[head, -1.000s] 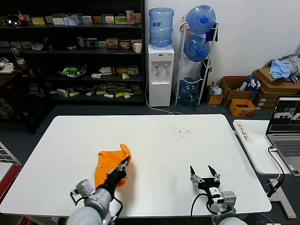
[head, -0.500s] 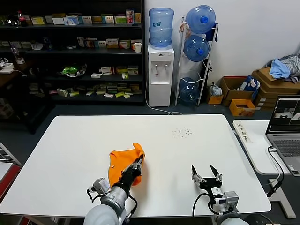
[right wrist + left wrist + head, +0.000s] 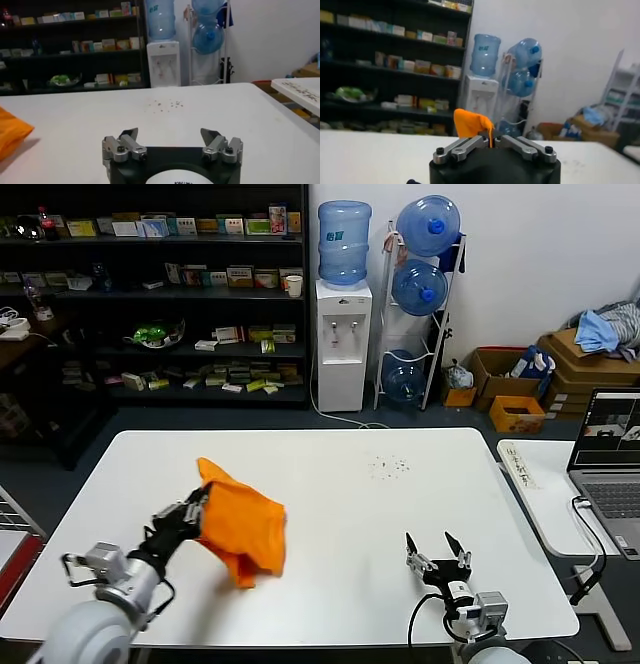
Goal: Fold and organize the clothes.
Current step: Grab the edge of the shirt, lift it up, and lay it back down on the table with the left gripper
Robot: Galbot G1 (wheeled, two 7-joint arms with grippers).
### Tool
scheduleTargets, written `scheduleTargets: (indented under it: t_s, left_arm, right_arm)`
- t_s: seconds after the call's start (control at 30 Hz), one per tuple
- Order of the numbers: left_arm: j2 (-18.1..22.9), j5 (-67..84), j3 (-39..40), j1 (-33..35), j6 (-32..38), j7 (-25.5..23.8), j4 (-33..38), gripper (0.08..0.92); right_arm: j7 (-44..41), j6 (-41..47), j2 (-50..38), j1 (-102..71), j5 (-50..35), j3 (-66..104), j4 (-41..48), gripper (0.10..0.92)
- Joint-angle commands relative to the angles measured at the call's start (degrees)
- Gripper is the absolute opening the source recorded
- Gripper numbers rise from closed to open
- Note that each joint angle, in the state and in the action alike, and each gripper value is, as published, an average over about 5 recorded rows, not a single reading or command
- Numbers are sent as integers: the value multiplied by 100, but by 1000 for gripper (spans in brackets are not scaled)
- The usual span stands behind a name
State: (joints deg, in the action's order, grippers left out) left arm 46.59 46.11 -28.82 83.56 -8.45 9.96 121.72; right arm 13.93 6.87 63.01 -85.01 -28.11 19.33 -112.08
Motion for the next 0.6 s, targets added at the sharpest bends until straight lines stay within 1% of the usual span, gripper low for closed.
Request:
scheduleTargets:
  t_s: [0.03,0.2,0.4,0.5,0.6]
  left_arm:
    - [-1114,-624,-2129,1234,-46,-683,-839,119]
    - [-1140,-806,-2053,1105,106,-867,-1557,119]
    - [-1342,-1224,-2044,872,321,-1012,-2498,119]
    - [-1482,-1249,-2121,911,367,-1040,-2717,119]
    - [-1537,-1190,-2189,983,376,-1045,-2765,119]
  right_arm:
    - [-16,-40,-15,11,1,-4,11,823]
    - [-19,-51,-27,30,-1,-22,32,823]
    - [-19,-56,-16,46,-1,-38,69,823]
    - [-20,-61,-10,57,-3,-39,97,823]
    - [-20,-66,-2,80,-4,-47,135,823]
